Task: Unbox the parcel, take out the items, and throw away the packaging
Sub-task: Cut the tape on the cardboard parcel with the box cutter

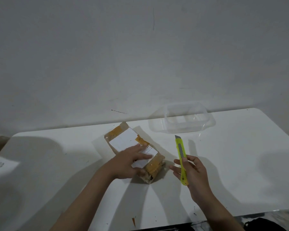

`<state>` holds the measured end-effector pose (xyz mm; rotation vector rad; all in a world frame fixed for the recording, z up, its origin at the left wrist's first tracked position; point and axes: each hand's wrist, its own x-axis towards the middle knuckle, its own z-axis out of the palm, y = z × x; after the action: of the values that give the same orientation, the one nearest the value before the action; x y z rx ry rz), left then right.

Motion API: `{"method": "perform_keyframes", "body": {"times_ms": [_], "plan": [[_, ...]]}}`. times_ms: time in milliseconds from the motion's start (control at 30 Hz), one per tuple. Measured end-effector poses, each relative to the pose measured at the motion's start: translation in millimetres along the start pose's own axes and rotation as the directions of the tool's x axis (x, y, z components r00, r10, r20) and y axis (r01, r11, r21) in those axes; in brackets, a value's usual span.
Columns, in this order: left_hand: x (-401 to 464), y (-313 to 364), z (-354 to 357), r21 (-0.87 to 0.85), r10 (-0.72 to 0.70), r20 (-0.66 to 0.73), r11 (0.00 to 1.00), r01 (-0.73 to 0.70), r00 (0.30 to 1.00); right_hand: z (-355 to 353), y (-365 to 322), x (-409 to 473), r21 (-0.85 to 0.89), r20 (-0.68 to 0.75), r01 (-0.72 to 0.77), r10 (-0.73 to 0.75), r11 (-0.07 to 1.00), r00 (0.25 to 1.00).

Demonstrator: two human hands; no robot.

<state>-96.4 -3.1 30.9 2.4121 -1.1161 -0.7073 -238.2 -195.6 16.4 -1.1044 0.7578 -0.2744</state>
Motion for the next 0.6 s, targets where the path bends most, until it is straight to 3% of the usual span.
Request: {"method": "perform_keyframes", "body": {"times_ms": [100,233,367,600], "plan": [[4.9,7.2,7.5,0.123,-0.068,-0.133,0.989,0.084,0.989,0.8,0.6,1.4,0.015,-0.001,0.003,-0.003,1.0,1.0],[16.1,28.1,23.9,0.294,-0.149,-0.374,0.917,0.269,0.915,2.4,0.9,2.2,-0.005,-0.002,0.008,-0.008,1.0,1.0],[18.0,25.5,30.4,0.332,-0.128,-0.397,0.903,0.273,0.909,0.8,1.7,6.3,-0.155,-0.024,0.065,-0.069,0.986,0.997],[17.4,13.0,36.8,0.357,-0.066,-0.366,0.911,0.205,0.928,-1.8,-8.6,13.8,-0.418,0.074,0.198,-0.183,0.887,0.98]]}}
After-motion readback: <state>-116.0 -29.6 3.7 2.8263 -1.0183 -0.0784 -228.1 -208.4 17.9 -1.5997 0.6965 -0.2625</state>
